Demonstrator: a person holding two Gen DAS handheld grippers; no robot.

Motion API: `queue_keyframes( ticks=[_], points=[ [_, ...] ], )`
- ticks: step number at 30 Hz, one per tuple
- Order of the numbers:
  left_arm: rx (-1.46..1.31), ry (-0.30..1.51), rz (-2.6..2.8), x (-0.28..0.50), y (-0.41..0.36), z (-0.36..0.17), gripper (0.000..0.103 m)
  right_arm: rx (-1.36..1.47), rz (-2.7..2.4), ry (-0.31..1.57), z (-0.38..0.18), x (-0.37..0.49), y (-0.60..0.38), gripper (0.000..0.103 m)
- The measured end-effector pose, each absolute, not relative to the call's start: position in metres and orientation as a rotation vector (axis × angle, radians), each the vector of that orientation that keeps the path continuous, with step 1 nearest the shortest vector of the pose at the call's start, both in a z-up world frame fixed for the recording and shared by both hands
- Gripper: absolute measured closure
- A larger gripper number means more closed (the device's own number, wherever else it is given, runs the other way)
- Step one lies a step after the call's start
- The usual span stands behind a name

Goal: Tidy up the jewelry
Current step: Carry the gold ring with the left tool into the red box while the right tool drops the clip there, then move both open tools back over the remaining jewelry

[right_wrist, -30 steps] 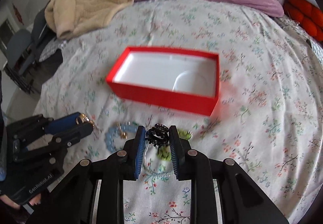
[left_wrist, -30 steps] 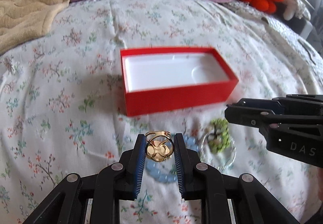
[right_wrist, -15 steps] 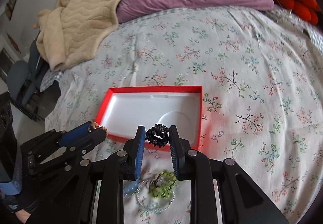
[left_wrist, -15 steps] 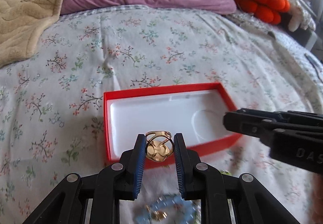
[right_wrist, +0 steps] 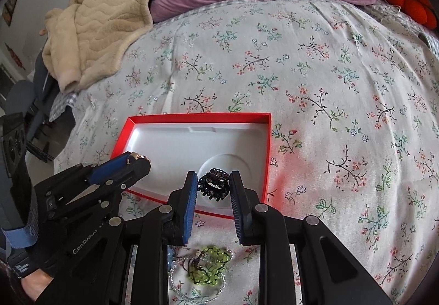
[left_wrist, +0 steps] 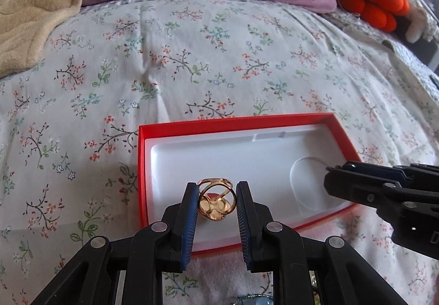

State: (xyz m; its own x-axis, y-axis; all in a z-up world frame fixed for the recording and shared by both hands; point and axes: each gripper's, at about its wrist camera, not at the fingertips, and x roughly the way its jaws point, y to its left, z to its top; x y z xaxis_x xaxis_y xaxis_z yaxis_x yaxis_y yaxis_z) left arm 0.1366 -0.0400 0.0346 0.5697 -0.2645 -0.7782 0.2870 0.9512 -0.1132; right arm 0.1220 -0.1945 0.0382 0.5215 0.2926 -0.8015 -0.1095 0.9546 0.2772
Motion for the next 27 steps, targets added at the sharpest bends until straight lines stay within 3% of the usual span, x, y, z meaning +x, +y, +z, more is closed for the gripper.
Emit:
queue_keyframes(
  ticks=[7,11,14,16,21,27],
  points=[
    [0.045,0.903,-0.328,0.135,-0.043,0.037,0.080,0.224,0.240,0.986,0.041,0.120,-0.203,0.076],
    [0.053,0.902,-0.323,0.129,-0.043,0.044,0.064,0.223,0.242,0.982,0.047,0.114,-0.208,0.071],
    [0.056,0.896,-0.317,0.120,-0.042,0.052,0.055,0.235,0.240,0.960,0.057,0.107,-0.214,0.060],
    [0.057,0.899,-0.314,0.114,-0.041,0.055,0.047,0.240,0.236,0.950,0.062,0.103,-0.215,0.048],
    [0.064,0.916,-0.290,0.096,-0.033,0.062,0.029,0.231,0.215,0.946,0.073,0.089,-0.216,0.042],
    [0.047,0.966,-0.245,0.078,-0.014,0.061,0.017,0.213,0.172,0.979,0.074,0.071,-0.216,0.035]
  ],
)
